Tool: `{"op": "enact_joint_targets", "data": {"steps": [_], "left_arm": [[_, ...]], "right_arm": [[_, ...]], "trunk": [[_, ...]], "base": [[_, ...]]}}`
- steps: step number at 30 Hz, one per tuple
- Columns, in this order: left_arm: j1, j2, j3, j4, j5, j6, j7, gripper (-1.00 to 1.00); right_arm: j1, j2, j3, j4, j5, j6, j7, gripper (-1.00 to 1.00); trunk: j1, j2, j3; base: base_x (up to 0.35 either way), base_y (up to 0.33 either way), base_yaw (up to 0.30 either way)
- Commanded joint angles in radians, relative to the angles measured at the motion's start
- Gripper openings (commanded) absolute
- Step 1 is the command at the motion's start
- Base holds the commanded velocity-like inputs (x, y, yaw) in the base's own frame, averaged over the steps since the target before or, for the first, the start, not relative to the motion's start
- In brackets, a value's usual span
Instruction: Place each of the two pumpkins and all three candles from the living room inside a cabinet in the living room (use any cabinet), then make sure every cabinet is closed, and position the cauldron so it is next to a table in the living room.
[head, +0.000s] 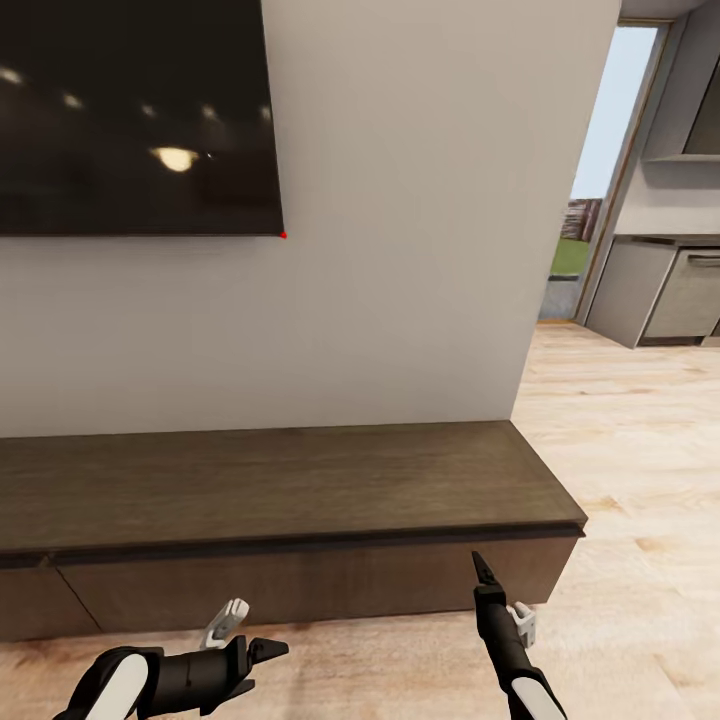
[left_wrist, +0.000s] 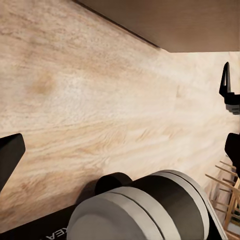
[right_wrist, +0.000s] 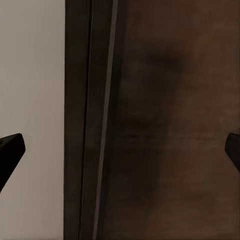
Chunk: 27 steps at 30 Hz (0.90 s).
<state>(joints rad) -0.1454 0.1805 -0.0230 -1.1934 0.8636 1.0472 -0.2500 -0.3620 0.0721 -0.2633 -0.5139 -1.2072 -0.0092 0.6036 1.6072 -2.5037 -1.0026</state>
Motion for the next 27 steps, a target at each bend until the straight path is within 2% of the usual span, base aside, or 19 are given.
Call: {"op": "enact_joint_targets", "data": {"steps": [1,3,8,12,15,18,27], "left_arm": [[0.000,0.000,0.000,0.000,0.000,0.000,0.000,1.00],[0.000,0.000,0.000,0.000,0.000,0.000,0.000,1.00],[0.000,0.000,0.000,0.000,0.000,0.000,0.000,1.00],[0.000,0.000,0.000,0.000,0.000,0.000,0.000,1.00],[0.000,0.000,0.000,0.000,0.000,0.000,0.000,1.00],[0.000,0.000,0.000,0.000,0.000,0.000,0.000,1.00],[0.000,0.000,0.001,0.000,0.001,0.000,0.000,1.00]], "right_arm": [[0.000,0.000,0.000,0.000,0.000,0.000,0.000,1.00],[0.000,0.000,0.000,0.000,0.000,0.001,0.001,1.00],[0.000,-0.001,0.001,0.000,-0.001,0.003,0.012,1.00],[0.000,-0.001,0.001,0.000,-0.001,0.004,0.067,1.00],[0.000,-0.001,0.001,0.000,0.000,0.006,0.091,1.00],[0.000,-0.002,0.001,0.000,0.000,0.006,0.098,1.00],[0.000,-0.002,0.001,0.001,0.000,0.005,0.100,1.00]], "trunk": [[0.000,0.000,-0.004],[0.001,-0.001,-0.012],[0.001,-0.001,-0.012],[0.001,-0.001,-0.012],[0.003,-0.001,-0.023],[0.004,-0.002,-0.035],[0.004,-0.002,-0.035]], "base": [[0.002,0.000,0.000],[0.000,0.000,0.000],[0.000,0.000,0.000],[0.000,0.000,0.000],[0.000,0.000,0.000],[0.000,0.000,0.000],[0.005,0.000,0.000]]}}
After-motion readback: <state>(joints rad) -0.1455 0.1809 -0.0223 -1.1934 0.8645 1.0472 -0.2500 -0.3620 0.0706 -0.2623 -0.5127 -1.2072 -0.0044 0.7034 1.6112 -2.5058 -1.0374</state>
